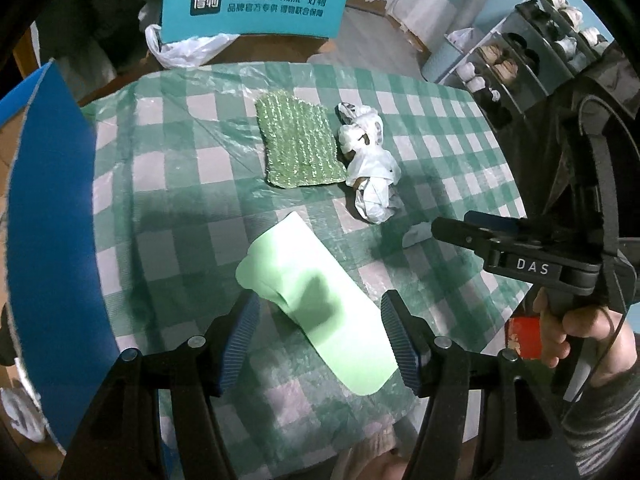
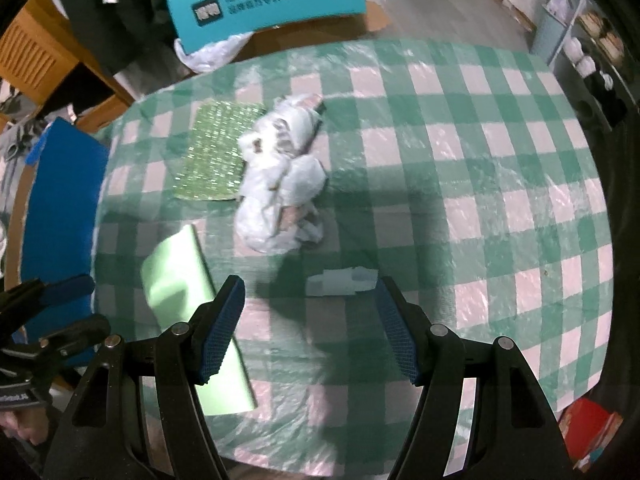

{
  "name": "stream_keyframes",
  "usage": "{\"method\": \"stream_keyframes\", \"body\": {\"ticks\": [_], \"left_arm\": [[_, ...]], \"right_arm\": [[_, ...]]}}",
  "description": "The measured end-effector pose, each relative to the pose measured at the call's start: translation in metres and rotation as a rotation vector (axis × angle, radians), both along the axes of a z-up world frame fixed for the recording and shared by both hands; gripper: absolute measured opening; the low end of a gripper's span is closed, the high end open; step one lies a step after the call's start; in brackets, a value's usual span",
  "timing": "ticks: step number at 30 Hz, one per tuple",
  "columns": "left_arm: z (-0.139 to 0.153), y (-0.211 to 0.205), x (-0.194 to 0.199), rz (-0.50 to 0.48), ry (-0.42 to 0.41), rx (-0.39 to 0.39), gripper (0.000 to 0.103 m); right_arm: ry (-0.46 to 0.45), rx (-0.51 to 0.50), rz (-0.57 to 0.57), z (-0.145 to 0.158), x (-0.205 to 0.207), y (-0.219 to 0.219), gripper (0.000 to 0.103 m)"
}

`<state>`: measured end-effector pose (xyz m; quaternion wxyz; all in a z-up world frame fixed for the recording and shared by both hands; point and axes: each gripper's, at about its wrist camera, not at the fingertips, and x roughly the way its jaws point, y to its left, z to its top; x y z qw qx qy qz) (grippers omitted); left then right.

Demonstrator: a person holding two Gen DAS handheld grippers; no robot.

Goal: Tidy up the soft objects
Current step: 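Lower the left tool onto the light green foam insole and close on it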

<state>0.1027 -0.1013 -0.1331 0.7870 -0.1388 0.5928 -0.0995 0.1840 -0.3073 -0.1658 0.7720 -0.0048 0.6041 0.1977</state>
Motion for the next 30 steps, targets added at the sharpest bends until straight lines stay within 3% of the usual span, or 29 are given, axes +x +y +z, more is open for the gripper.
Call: {"method": "stream_keyframes", "body": {"ticks": [11,26,30], "left_arm": [[-0.024,-0.003,0.013,0.014,0.046,-0.016,0.065],[-0.044,-0.017,0.022,-0.020,0.093,-0.003,0.065],[-0.047,-0.021,0.023,-0.029,0.100,0.003,0.065]], "right_arm": [[0.048,-0.013,0.004,-0.032,0.011,0.000,0.068],[-0.001,-0.084,0.057,-0.049,0.009,0.012,0.067],[-0.002,-0.107,0.072,-0.054,0.007,0.016,0.053]]}}
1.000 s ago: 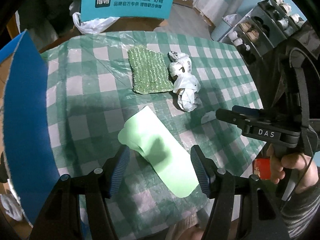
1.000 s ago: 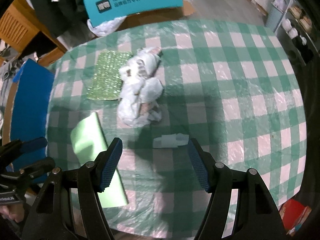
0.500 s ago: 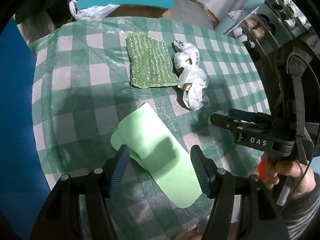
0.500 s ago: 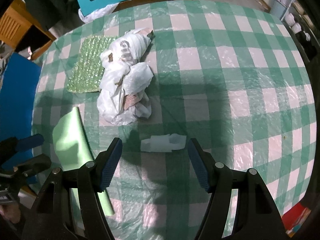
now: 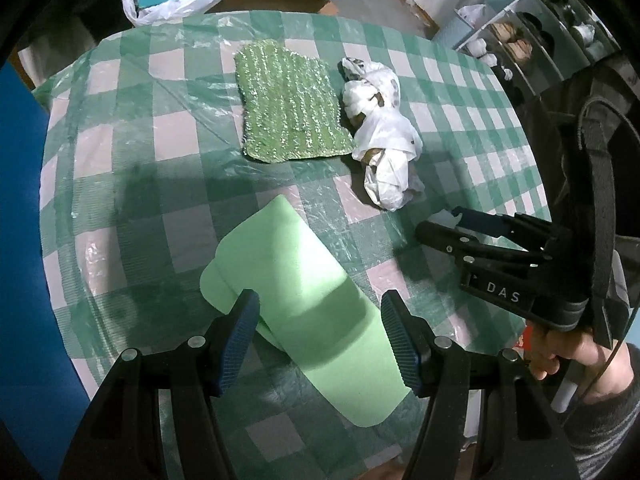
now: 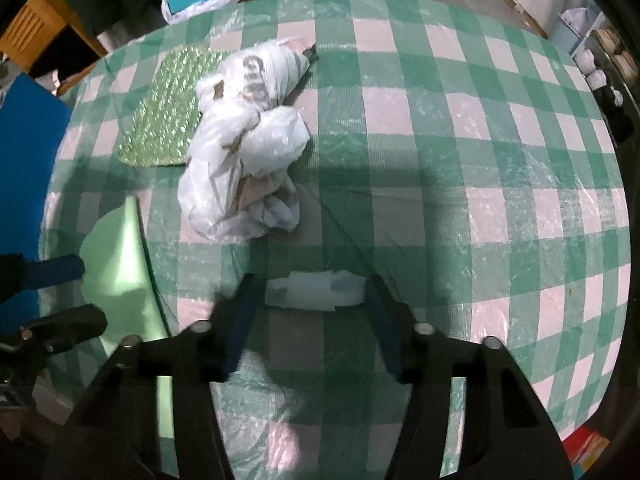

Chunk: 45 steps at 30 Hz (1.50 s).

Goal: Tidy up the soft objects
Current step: 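Lower the left tool onto the light green foam insole and close on it, then close the right tool on the small white cloth while the left tool holds the insole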

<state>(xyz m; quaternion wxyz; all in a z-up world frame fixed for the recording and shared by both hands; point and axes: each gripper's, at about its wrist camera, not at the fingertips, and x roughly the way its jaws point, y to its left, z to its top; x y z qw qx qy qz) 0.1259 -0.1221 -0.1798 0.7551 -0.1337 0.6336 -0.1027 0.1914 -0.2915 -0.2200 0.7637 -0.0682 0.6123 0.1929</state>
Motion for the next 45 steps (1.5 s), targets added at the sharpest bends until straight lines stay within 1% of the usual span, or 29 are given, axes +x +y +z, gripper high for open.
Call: {"method": "stream_keyframes", "body": {"ticks": [4,5,12,14,17,18,20,21,22,23,24,25,26,27,29,31,32,33,34,35,36,37,38,41,45], "left_arm": [[-0.004,-0.004,0.001,-0.006,0.012,0.005,0.065],[-0.005,-0.005,0.002,-0.007,0.015,0.008,0.065],[-0.009,-0.014,0.004,-0.018,0.023,0.023,0.066],[-0.011,-0.018,0.004,-0.026,0.028,0.029,0.066],[-0.016,-0.022,0.004,-0.033,0.036,0.047,0.067],[-0.015,-0.022,0.004,-0.034,0.031,0.050,0.069],[-0.015,-0.025,0.005,-0.037,0.030,0.060,0.069],[-0.015,-0.026,0.005,-0.039,0.027,0.066,0.069],[-0.015,-0.028,0.005,-0.041,0.022,0.074,0.069],[-0.015,-0.029,0.005,-0.045,0.017,0.085,0.069],[-0.015,-0.031,0.004,-0.050,0.013,0.095,0.067],[-0.015,-0.034,0.003,-0.062,0.005,0.124,0.066],[-0.015,-0.036,0.002,-0.068,-0.002,0.143,0.059],[-0.015,-0.039,0.001,-0.078,-0.012,0.177,0.054],[-0.015,-0.042,0.000,-0.092,-0.030,0.210,0.048],[-0.015,-0.043,-0.002,-0.093,-0.045,0.229,0.034],[-0.015,-0.043,-0.002,-0.095,-0.043,0.221,0.016],[-0.017,-0.042,-0.002,-0.095,-0.031,0.200,0.008],[-0.017,-0.041,-0.002,-0.091,-0.028,0.181,0.007],[-0.018,-0.039,-0.003,-0.091,-0.025,0.168,0.004],[-0.018,-0.039,-0.004,-0.094,-0.020,0.155,0.003],[-0.019,-0.038,-0.005,-0.095,-0.019,0.147,0.003],[-0.019,-0.038,-0.006,-0.098,-0.017,0.135,0.002],[-0.017,-0.037,-0.011,-0.104,-0.018,0.096,0.002],[-0.010,-0.036,-0.014,-0.104,-0.030,0.075,0.001]], "right_arm": [[-0.009,0.001,0.009,0.000,-0.002,-0.003,0.044],[-0.010,0.006,0.007,0.000,-0.002,-0.003,0.038],[0.000,0.049,0.012,0.003,-0.005,-0.013,0.026],[0.000,0.058,0.017,0.007,-0.004,-0.016,0.018],[-0.002,0.072,0.028,0.012,-0.006,-0.015,0.018],[0.002,0.075,0.030,0.013,-0.007,-0.013,0.018],[0.025,0.088,0.043,0.014,-0.009,-0.013,0.019],[0.021,0.090,0.040,0.015,-0.009,-0.014,0.021],[0.015,0.089,0.037,0.017,-0.010,-0.015,0.028],[0.013,0.088,0.036,0.018,-0.009,-0.016,0.032],[0.013,0.089,0.036,0.019,-0.011,-0.016,0.032],[0.015,0.091,0.035,0.020,-0.011,-0.017,0.032],[0.017,0.094,0.034,0.021,-0.011,-0.017,0.037],[0.016,0.096,0.030,0.022,-0.011,-0.018,0.038],[0.012,0.096,0.025,0.023,-0.011,-0.018,0.038],[0.010,0.101,0.019,0.023,-0.010,-0.018,0.038],[0.009,0.102,0.018,0.023,-0.009,-0.017,0.038],[0.007,0.104,0.018,0.024,-0.009,-0.018,0.038],[0.008,0.106,0.020,0.024,-0.009,-0.020,0.038],[0.008,0.106,0.023,0.024,-0.007,-0.018,0.038],[0.006,0.107,0.026,0.025,-0.008,-0.018,0.038],[0.006,0.107,0.028,0.025,-0.008,-0.018,0.042],[0.005,0.106,0.028,0.025,-0.008,-0.020,0.048],[-0.013,0.095,0.026,0.027,-0.008,-0.021,0.055],[-0.019,0.095,0.030,0.028,-0.007,-0.020,0.055]]}}
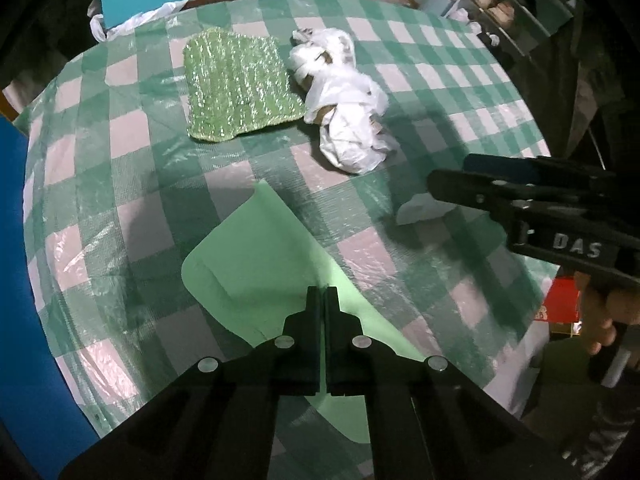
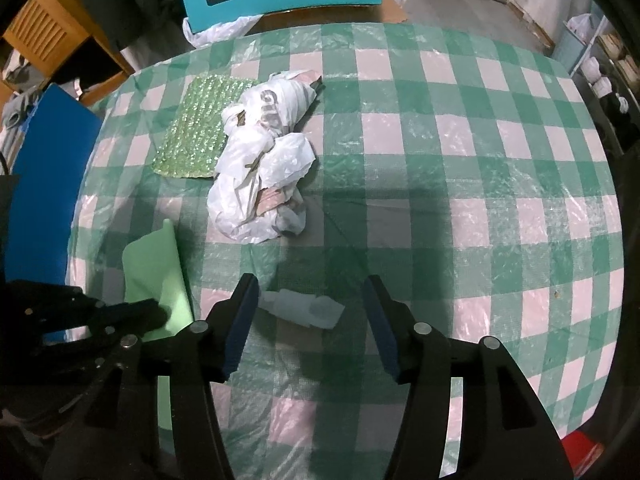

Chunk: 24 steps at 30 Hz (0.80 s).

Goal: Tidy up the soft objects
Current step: 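Close the right tool on the small white cloth while the left tool holds the insole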

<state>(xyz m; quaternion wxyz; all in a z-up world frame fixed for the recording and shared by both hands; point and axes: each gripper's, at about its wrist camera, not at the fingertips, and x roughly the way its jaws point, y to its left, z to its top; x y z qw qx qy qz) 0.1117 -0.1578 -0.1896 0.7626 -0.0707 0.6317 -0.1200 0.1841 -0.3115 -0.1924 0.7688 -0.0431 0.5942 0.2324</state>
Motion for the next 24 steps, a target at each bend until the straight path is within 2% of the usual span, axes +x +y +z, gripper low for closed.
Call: {"method": "stream_keyframes", "body": {"ticks": [6,15,22,24], "left_arm": [[0.019,0.005,-0.003,0.007,-0.024,-0.014,0.001],[0.027,0.015,0.002,0.041,-0.033,-0.029,0.001],[0.038,0.023,0.002,0.060,-0.056,-0.034,0.001],[0.039,0.026,0.002,0.064,-0.056,-0.038,0.001]], "right_arm": [[-0.009,-0.006,0.034,-0.001,-0.002,0.002,0.055],[-0.050,-0.069,0.142,-0.014,-0.010,0.016,0.055],[-0.040,-0.092,0.176,-0.024,-0.010,0.020,0.055],[-0.040,-0.096,0.182,-0.027,-0.011,0.021,0.048]]}}
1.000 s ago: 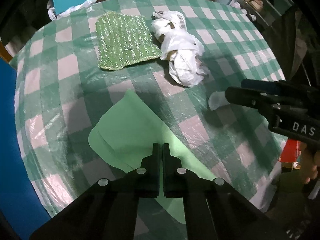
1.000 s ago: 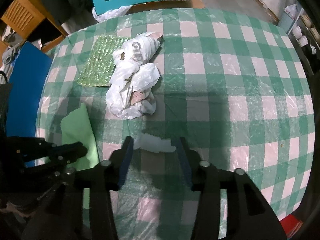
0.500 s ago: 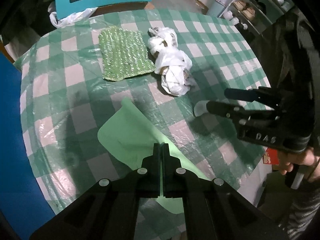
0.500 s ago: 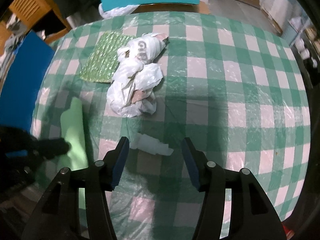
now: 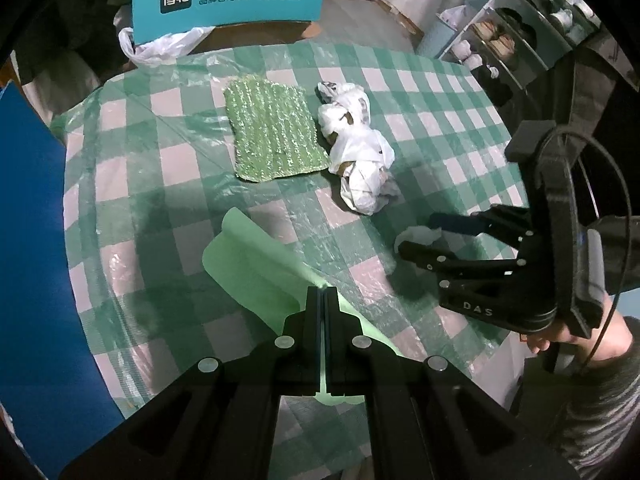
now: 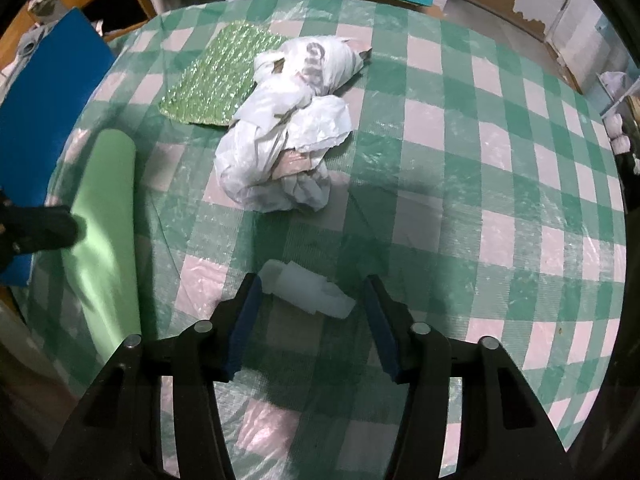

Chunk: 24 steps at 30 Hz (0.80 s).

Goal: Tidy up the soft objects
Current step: 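Close the right tool on the small white cloth while the left tool holds the insole, then carry the white cloth in the right tool while the left tool carries the insole to the box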

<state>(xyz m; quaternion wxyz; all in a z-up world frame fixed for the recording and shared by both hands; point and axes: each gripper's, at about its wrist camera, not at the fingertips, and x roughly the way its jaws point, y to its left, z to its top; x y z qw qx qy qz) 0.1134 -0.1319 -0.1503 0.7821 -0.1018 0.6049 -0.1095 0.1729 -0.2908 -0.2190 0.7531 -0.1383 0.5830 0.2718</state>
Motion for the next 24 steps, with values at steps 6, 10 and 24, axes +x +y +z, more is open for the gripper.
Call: {"method": "stream_keyframes", "body": {"ticks": [6,10,24], "left_arm": [[0.002,0.004,-0.001,0.007,-0.002,-0.004,0.001],[0.006,0.007,-0.003,0.011,-0.010,-0.006,0.001],[0.028,0.021,-0.011,0.031,-0.057,-0.027,0.001]], "right_arm": [[-0.012,-0.008,0.019,-0.001,-0.005,0.004,0.031],[-0.013,-0.013,0.015,0.001,-0.010,0.010,0.021],[-0.013,0.074,-0.058,0.040,-0.003,0.017,0.020]]}}
